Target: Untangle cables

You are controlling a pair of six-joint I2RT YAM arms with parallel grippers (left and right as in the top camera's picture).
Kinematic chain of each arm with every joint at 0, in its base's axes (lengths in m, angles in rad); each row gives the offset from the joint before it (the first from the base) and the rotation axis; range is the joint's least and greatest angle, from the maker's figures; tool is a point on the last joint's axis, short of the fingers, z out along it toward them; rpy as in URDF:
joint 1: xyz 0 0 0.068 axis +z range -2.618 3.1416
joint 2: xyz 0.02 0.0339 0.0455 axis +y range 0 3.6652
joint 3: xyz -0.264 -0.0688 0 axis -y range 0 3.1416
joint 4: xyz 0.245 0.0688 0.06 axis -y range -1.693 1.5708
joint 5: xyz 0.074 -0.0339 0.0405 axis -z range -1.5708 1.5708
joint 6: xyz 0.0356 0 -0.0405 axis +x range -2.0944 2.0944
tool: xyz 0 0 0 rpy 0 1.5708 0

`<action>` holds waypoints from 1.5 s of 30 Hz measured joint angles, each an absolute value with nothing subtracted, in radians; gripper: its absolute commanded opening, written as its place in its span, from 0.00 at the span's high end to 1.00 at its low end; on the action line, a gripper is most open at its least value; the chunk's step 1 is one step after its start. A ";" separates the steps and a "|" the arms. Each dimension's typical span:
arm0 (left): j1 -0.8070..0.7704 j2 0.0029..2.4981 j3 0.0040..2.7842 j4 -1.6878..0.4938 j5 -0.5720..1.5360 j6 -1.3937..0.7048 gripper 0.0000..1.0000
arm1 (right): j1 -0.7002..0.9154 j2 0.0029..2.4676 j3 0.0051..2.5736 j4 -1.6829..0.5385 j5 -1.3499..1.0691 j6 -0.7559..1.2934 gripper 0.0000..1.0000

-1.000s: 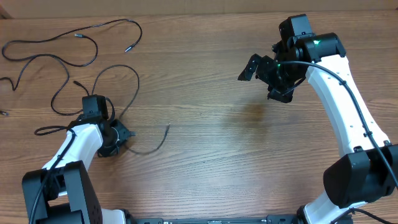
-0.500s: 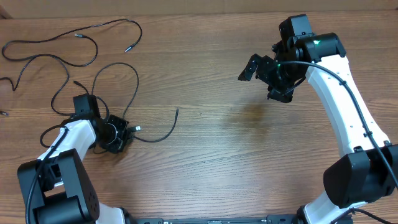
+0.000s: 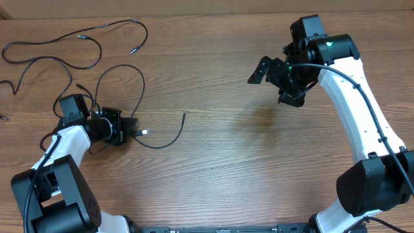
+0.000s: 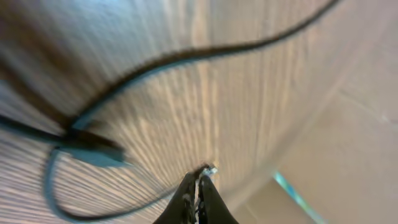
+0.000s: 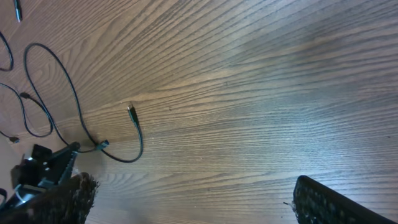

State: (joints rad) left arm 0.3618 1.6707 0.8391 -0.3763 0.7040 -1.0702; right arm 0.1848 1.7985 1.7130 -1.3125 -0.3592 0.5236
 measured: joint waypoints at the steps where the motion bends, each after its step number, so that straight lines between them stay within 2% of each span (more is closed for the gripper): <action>1: 0.362 1.671 0.847 -0.380 0.719 -1.064 0.96 | 0.185 1.799 1.713 -1.313 -0.360 0.523 0.00; 4: 0.362 1.671 0.903 -0.456 0.731 -1.018 0.93 | 0.185 1.798 1.713 -1.312 -0.359 0.524 0.00; 5: 0.362 1.671 0.931 -0.498 0.725 -0.994 0.85 | 0.185 1.798 1.713 -1.312 -0.359 0.523 0.00; 6: 0.362 1.671 0.964 -0.551 0.708 -0.974 0.71 | 0.185 1.799 1.713 -1.312 -0.359 0.523 0.00; 7: 0.361 1.671 1.002 -0.604 0.680 -0.945 0.44 | 0.185 1.799 1.713 -1.312 -0.359 0.523 0.00; 8: 0.361 1.671 1.036 -0.642 0.645 -0.916 0.24 | 0.185 1.799 1.713 -1.313 -0.359 0.523 0.00; 9: 0.361 1.671 1.065 -0.674 0.602 -0.886 0.14 | 0.185 1.798 1.713 -1.312 -0.360 0.523 0.00; 10: 0.361 1.671 1.090 -0.702 0.551 -0.854 0.08 | 0.185 1.799 1.713 -1.312 -0.359 0.523 0.00; 12: 0.361 1.670 1.116 -0.719 0.455 -0.797 0.04 | 0.185 1.798 1.713 -1.313 -0.360 0.523 0.00; 16: 0.361 1.671 1.119 -0.733 0.272 -0.702 0.04 | 0.185 1.799 1.713 -1.313 -0.359 0.524 0.00; 22: 0.361 1.672 1.099 -0.689 0.109 -0.642 0.12 | 0.185 1.798 1.713 -1.312 -0.359 0.523 0.00; 26: 0.361 1.673 1.092 -0.633 0.030 -0.593 0.12 | 0.185 1.798 1.713 -1.313 -0.359 0.523 0.00; 30: 0.361 1.673 1.082 -0.604 -0.043 -0.533 0.18 | 0.185 1.798 1.713 -1.313 -0.359 0.523 0.00; 38: 0.361 1.757 1.079 -0.596 -0.086 -0.441 0.23 | 0.185 1.798 1.713 -1.312 -0.359 0.523 0.00; 41: 0.361 1.814 1.076 -0.582 -0.088 -0.419 0.39 | 0.185 1.799 1.713 -1.313 -0.360 0.523 0.00; 45: 0.361 1.844 1.072 -0.567 -0.091 -0.398 0.71 | 0.185 1.798 1.713 -1.313 -0.359 0.523 0.00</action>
State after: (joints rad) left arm 0.3607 1.8442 1.0718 -0.5671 -0.0910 -0.3985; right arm 0.1848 1.7985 1.7130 -1.3132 -0.3592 0.5228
